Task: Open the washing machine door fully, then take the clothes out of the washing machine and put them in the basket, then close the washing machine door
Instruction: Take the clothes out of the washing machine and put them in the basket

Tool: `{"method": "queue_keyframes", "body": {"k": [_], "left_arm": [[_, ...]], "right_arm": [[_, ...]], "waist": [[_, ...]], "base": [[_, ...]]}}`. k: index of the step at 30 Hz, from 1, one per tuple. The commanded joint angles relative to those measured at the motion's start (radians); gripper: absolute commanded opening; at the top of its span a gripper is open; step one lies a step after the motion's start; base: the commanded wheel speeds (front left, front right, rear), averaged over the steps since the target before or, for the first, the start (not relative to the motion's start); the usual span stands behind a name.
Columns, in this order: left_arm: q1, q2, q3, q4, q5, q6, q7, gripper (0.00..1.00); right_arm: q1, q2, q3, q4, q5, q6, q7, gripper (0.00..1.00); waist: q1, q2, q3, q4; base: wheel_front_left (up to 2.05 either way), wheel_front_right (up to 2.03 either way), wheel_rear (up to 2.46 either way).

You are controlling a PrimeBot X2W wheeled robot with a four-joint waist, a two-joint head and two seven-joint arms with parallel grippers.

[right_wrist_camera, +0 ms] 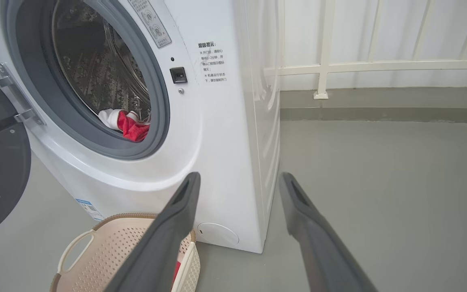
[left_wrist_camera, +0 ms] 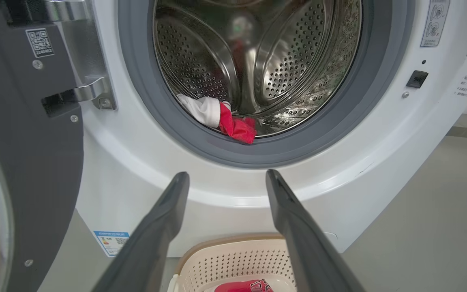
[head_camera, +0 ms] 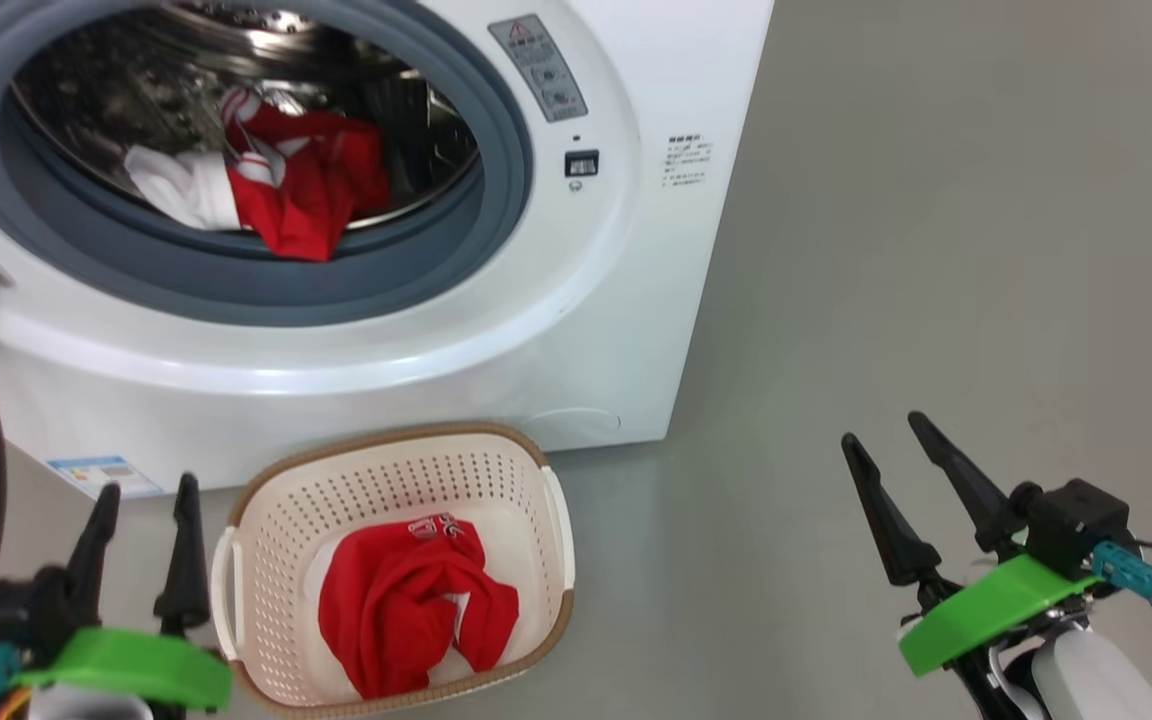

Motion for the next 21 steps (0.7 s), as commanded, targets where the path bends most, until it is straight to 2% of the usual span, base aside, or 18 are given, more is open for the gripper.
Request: {"method": "queue_keyframes", "body": {"k": [1, 12, 21], "left_arm": [[0.018, 0.018, 0.046, -0.043, 0.015, -0.003, -0.009, 1.00], [0.169, -0.041, 0.123, -0.193, 0.064, -0.003, -0.010, 1.00], [0.181, -0.058, 0.129, -0.216, 0.061, -0.003, -0.010, 1.00]], "right_arm": [[0.018, -0.012, 0.011, -0.023, 0.016, 0.002, -0.012, 1.00], [0.069, -0.023, -0.007, -0.036, 0.021, 0.002, -0.012, 1.00], [0.070, -0.025, -0.004, -0.038, 0.020, 0.002, -0.012, 1.00]], "waist": [[0.0000, 0.0000, -0.028, 0.000], [0.0000, 0.0000, -0.053, 0.005], [0.0000, 0.0000, -0.055, 0.004]], "base": [[0.00, 0.00, 0.00], [0.00, 0.00, 0.00], [0.00, 0.00, 0.00]]}}
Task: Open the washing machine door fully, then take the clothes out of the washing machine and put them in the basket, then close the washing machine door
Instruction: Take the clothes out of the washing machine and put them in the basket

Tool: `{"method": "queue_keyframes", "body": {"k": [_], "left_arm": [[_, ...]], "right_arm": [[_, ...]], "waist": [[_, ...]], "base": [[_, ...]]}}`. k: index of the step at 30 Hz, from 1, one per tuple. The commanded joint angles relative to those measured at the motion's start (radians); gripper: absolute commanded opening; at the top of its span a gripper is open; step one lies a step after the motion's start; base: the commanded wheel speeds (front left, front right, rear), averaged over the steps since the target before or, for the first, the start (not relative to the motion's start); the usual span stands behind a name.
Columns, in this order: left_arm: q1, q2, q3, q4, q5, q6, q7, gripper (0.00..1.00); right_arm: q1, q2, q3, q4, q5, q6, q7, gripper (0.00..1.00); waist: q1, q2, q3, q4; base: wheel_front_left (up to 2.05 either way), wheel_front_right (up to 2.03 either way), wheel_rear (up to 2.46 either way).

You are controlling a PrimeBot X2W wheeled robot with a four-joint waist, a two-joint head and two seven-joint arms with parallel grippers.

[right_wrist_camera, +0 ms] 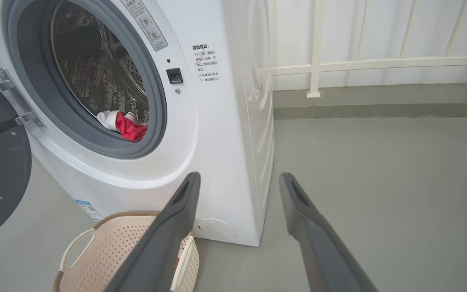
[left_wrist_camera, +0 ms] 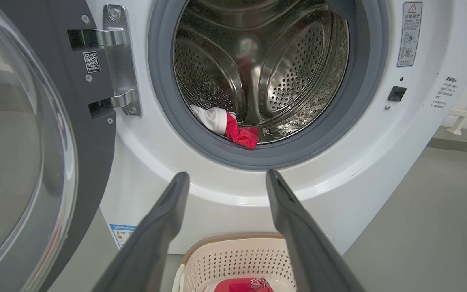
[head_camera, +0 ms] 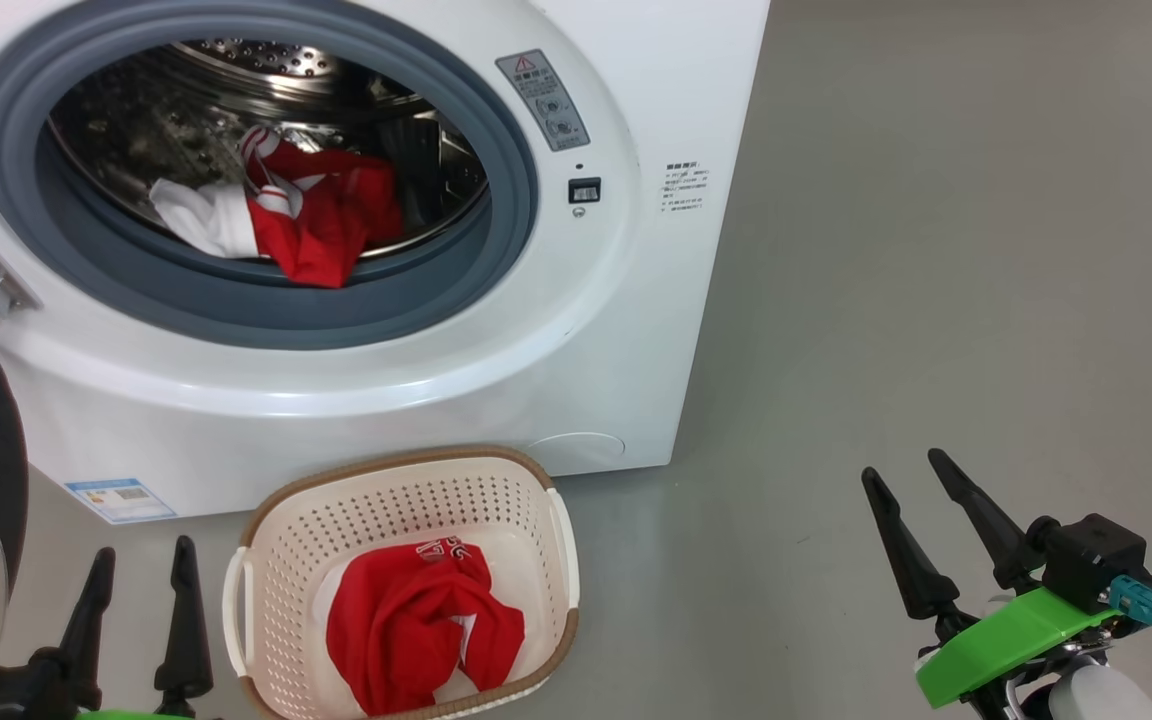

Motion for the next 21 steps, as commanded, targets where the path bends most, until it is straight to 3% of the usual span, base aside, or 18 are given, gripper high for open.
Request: {"method": "queue_keyframes", "body": {"k": [1, 10, 15, 21], "left_arm": [[-0.017, 0.013, 0.035, -0.029, 0.004, -0.003, -0.010, 1.00], [-0.113, 0.032, -0.025, 0.027, -0.013, -0.003, -0.010, 1.00], [-0.298, 0.067, -0.094, 0.140, -0.031, -0.003, -0.010, 1.00], [-0.510, 0.068, -0.146, 0.279, -0.038, -0.003, 0.001, 1.00]], "right_arm": [[-0.003, -0.014, 0.019, -0.028, 0.003, 0.002, -0.012, 1.00], [-0.023, -0.004, 0.015, -0.035, -0.001, 0.002, -0.012, 1.00], [-0.064, 0.016, 0.018, -0.043, -0.013, 0.002, -0.012, 1.00], [-0.104, 0.038, 0.012, -0.052, -0.025, 0.002, -0.012, 1.00]], "waist": [[0.0000, 0.0000, 0.003, -0.001], [0.0000, 0.0000, 0.049, -0.002], [0.0000, 0.0000, 0.120, -0.012], [0.0000, 0.0000, 0.198, -0.020]], "base": [[0.00, 0.00, 0.00], [0.00, 0.00, 0.00], [0.00, 0.00, 0.00], [0.00, 0.00, 0.00]]}}
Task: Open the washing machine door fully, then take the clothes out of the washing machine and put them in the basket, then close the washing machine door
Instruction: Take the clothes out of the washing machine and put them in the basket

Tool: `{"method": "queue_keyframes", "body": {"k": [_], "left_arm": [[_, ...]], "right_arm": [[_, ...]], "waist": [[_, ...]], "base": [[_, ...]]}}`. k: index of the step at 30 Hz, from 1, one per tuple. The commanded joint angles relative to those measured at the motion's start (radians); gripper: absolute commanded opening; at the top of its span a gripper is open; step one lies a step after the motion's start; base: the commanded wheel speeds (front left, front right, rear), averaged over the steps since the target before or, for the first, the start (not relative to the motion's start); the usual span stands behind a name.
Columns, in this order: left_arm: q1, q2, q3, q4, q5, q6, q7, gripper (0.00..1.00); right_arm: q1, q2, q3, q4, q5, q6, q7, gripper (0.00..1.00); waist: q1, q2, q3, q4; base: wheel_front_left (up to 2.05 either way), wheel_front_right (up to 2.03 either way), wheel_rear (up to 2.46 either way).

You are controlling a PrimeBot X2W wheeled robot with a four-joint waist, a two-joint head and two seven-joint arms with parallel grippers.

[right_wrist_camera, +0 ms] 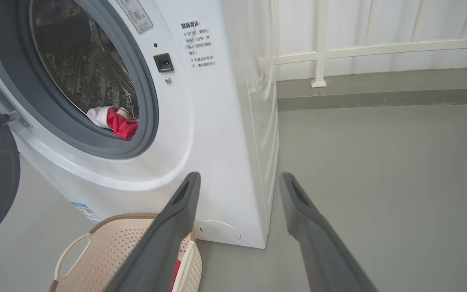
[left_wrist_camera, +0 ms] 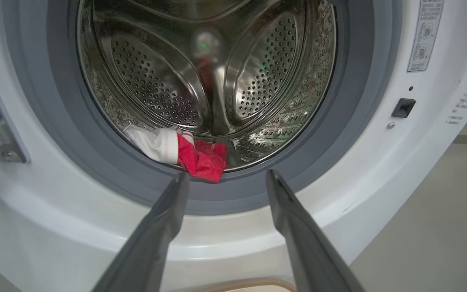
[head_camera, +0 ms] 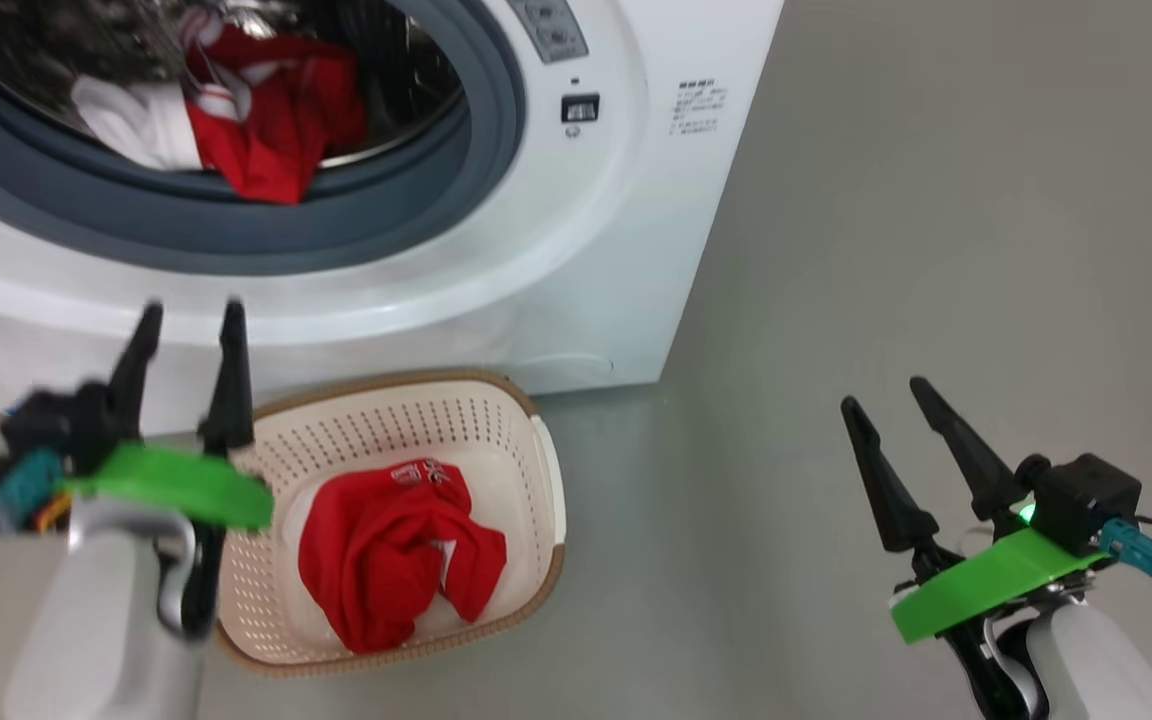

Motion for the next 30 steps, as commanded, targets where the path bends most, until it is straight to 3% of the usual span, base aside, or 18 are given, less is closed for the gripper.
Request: {"method": "queue_keyframes", "body": {"k": [1, 16, 30], "left_arm": [[-0.055, 0.031, 0.022, -0.002, -0.008, -0.003, 0.003, 1.00], [-0.556, 0.065, -0.047, 0.420, 0.025, 0.000, 0.129, 1.00], [-0.771, 0.099, -0.109, 0.678, 0.075, 0.018, 0.187, 1.00]], "right_arm": [[-0.020, 0.001, 0.016, -0.027, -0.018, 0.002, -0.012, 1.00], [-0.121, 0.047, 0.034, -0.043, -0.038, 0.002, -0.012, 1.00], [-0.163, 0.084, 0.067, -0.040, -0.040, 0.002, -0.012, 1.00]], "waist": [[0.0000, 0.0000, 0.051, -0.009], [0.0000, 0.0000, 0.216, -0.046], [0.0000, 0.0000, 0.275, -0.102]], "base": [[0.00, 0.00, 0.00], [0.00, 0.00, 0.00], [0.00, 0.00, 0.00]]}}
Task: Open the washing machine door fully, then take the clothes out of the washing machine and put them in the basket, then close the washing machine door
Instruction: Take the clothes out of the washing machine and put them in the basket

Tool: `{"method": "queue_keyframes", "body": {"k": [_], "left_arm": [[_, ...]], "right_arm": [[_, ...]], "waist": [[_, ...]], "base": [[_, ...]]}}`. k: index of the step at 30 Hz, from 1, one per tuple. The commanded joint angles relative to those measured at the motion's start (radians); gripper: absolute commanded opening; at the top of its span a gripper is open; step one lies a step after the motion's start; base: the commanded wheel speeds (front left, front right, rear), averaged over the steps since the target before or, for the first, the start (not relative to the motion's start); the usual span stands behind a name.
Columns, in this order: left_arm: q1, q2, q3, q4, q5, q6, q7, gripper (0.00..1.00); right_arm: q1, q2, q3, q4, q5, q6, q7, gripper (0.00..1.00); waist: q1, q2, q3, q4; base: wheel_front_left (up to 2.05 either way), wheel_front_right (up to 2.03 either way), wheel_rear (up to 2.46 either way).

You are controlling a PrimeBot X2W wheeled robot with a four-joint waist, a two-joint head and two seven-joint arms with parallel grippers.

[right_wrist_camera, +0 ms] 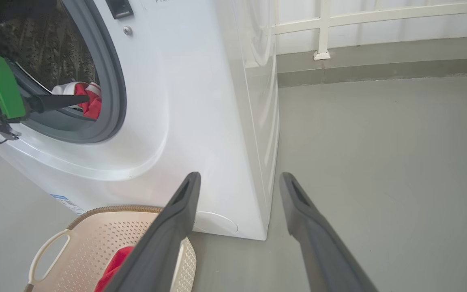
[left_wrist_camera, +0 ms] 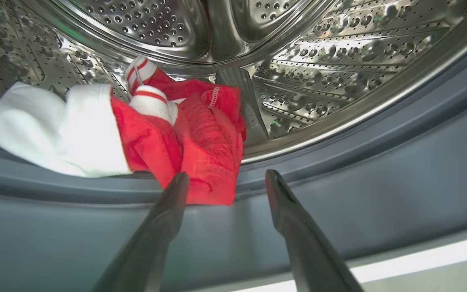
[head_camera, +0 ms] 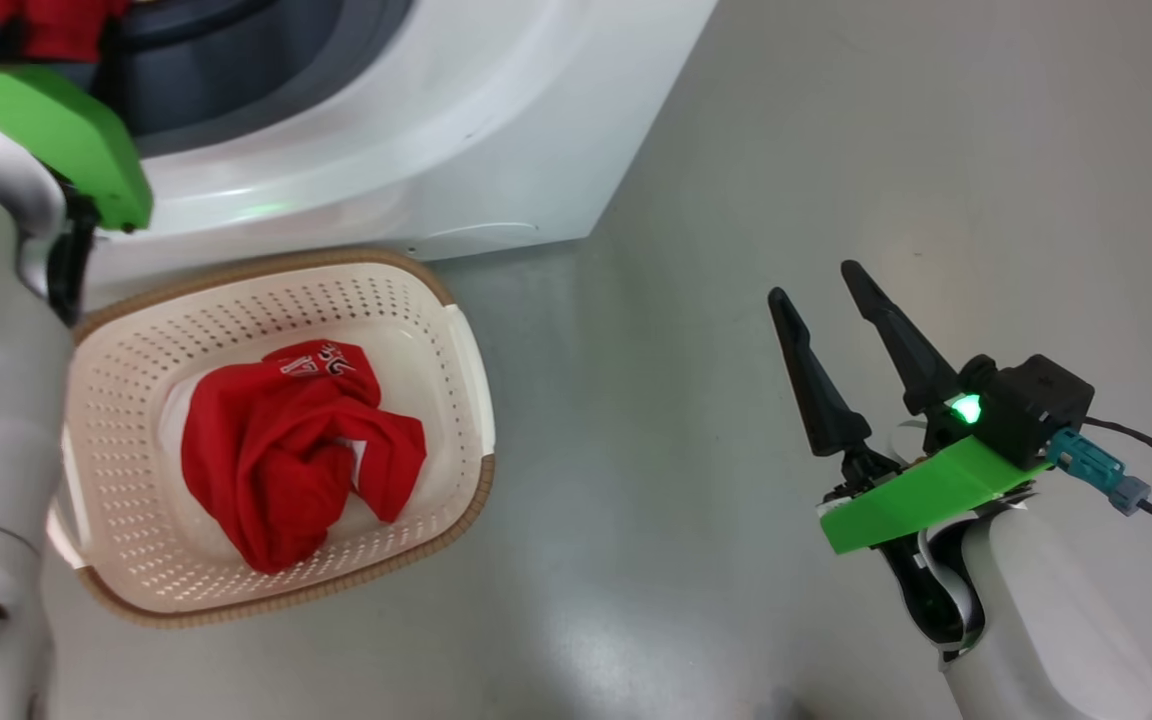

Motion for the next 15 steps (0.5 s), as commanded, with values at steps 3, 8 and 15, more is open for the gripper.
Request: {"method": "queue_keyframes", "body": {"k": [3, 8, 15], "left_arm": [[-0.052, 0.060, -0.003, 0.016, 0.015, 0.016, 0.011, 1.00], [-0.077, 0.083, -0.015, 0.047, 0.021, 0.022, 0.019, 1.00], [-0.092, 0.114, -0.031, 0.068, 0.026, 0.033, 0.036, 1.00]], "right_arm": [[-0.003, 0.010, 0.031, -0.023, -0.001, 0.002, -0.012, 1.00], [-0.011, 0.018, 0.045, -0.021, 0.000, 0.002, -0.012, 1.00], [-0.019, 0.025, 0.059, -0.019, 0.003, 0.002, -0.012, 1.00]], "waist": [[0.0000, 0.0000, 0.022, -0.024], [0.0000, 0.0000, 0.032, -0.045], [0.0000, 0.0000, 0.047, -0.069]], "base": [[0.00, 0.00, 0.00], [0.00, 0.00, 0.00], [0.00, 0.00, 0.00]]}}
